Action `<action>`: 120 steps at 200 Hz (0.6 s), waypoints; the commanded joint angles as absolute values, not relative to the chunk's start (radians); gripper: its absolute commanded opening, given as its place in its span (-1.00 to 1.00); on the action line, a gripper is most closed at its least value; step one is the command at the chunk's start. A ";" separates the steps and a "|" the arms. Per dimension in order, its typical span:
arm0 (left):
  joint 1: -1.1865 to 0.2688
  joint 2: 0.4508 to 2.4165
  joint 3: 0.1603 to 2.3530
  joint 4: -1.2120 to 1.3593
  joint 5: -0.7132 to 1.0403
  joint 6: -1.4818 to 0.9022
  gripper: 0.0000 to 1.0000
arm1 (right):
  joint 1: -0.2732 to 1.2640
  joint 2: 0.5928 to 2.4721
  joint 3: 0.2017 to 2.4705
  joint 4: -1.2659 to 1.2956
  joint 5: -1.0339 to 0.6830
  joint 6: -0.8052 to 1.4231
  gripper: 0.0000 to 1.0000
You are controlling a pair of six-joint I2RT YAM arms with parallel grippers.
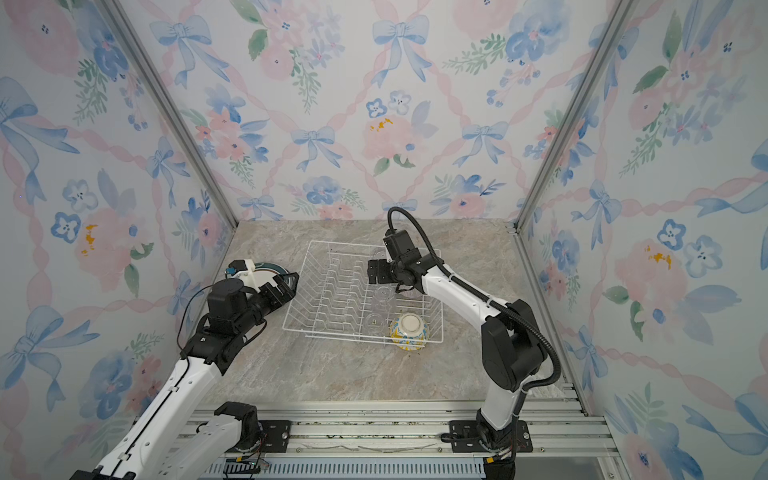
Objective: Unload the mixed dishes from the dish rack
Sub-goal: 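Lower the right gripper onto a clear plastic cup in the rack and close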
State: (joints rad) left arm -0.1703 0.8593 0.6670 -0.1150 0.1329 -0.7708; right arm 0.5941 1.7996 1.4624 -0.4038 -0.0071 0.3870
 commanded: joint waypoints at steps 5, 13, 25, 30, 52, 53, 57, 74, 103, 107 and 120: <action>-0.188 0.877 0.695 -0.118 0.115 -0.763 0.96 | 0.583 1.866 1.542 -0.451 0.023 0.353 0.93; -0.191 0.883 0.697 -0.117 0.114 -0.762 0.96 | 0.583 1.880 1.556 -0.459 0.036 0.347 0.94; -0.193 0.893 0.699 -0.118 0.114 -0.760 0.96 | 0.583 1.897 1.568 -0.456 0.046 0.336 0.94; -0.196 0.897 0.698 -0.117 0.111 -0.757 0.96 | 0.583 1.904 1.573 -0.456 0.049 0.332 0.94; -0.198 0.917 0.702 -0.118 0.102 -0.746 0.96 | 0.583 1.933 1.602 -0.461 0.066 0.314 0.97; -0.198 0.919 0.702 -0.118 0.103 -0.746 0.96 | 0.583 1.933 1.602 -0.462 0.068 0.312 0.97; -0.197 0.922 0.703 -0.117 0.104 -0.745 0.96 | 0.582 1.939 1.607 -0.464 0.072 0.309 0.98; -0.197 0.934 0.702 -0.117 0.103 -0.744 0.96 | 0.580 1.963 1.633 -0.472 0.093 0.293 1.00; -0.198 0.948 0.701 -0.118 0.107 -0.741 0.96 | 0.571 2.003 1.682 -0.500 0.101 0.285 0.91; -0.199 0.948 0.702 -0.118 0.107 -0.739 0.96 | 0.568 2.008 1.687 -0.502 0.101 0.285 0.91; -0.199 0.950 0.700 -0.117 0.104 -0.738 0.96 | 0.564 2.024 1.703 -0.510 0.102 0.285 0.87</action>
State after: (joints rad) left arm -0.1944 0.9447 0.6788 -0.1150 0.1123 -0.7628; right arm 0.5819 1.9884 1.6550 -0.4614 0.0772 0.3035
